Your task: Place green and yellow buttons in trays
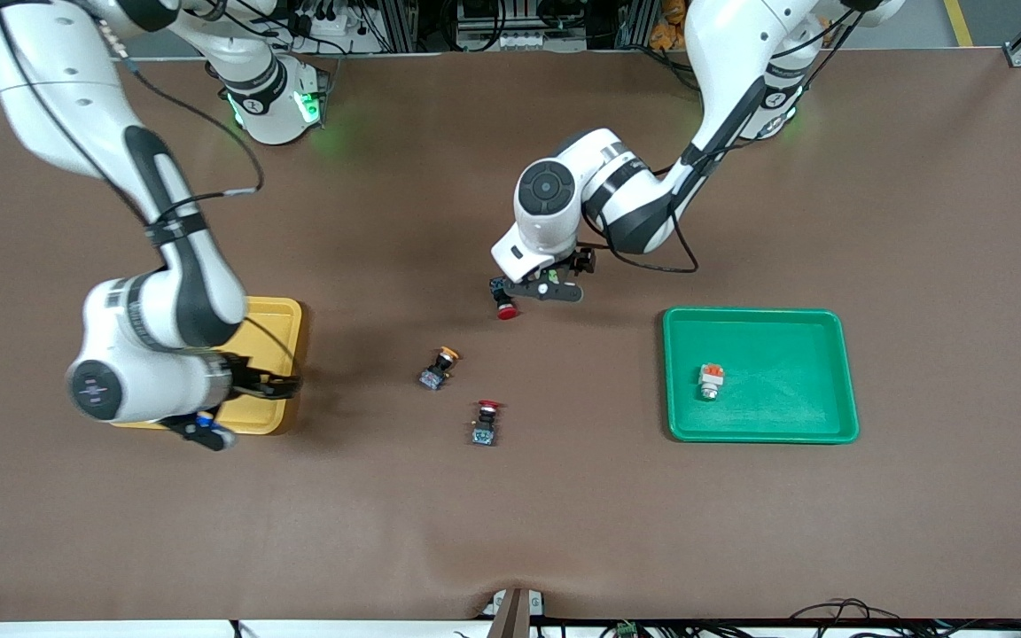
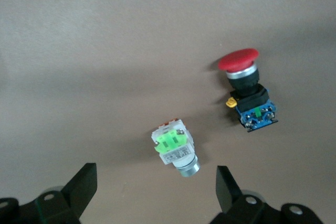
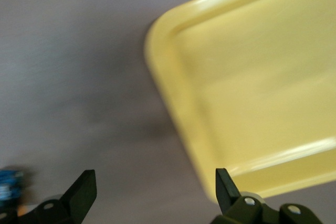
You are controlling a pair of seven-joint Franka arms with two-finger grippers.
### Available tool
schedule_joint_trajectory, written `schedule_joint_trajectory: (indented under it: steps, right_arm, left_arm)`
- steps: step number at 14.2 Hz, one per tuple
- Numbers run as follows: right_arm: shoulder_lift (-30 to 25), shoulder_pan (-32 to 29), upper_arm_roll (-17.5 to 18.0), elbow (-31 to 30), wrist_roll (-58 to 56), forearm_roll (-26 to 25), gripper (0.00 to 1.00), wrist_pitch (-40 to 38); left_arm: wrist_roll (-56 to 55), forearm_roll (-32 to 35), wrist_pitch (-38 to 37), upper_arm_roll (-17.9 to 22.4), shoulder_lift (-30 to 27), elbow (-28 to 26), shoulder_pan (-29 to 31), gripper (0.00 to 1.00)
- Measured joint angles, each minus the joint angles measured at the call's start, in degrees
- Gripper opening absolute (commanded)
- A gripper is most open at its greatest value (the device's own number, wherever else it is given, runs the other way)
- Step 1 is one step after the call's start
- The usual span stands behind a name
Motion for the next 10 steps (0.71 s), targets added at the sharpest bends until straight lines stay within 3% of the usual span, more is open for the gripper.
schedule_joint_trajectory:
  steps: [6,10]
  right_arm:
    - [0.68,10.64,0.07,0.52,15.53,3.28,1.0,10.08]
    - [4.86,18.15,-0.24,0.36,22.12,3.21,1.0,21.44]
  left_arm:
    - [-0.3,7.45,10.89,0.17,-0.48,-7.61,-1.63,1.0]
    - [-2.31,8.06,15.42,0.71,0.82,-9.35,-1.42,1.0]
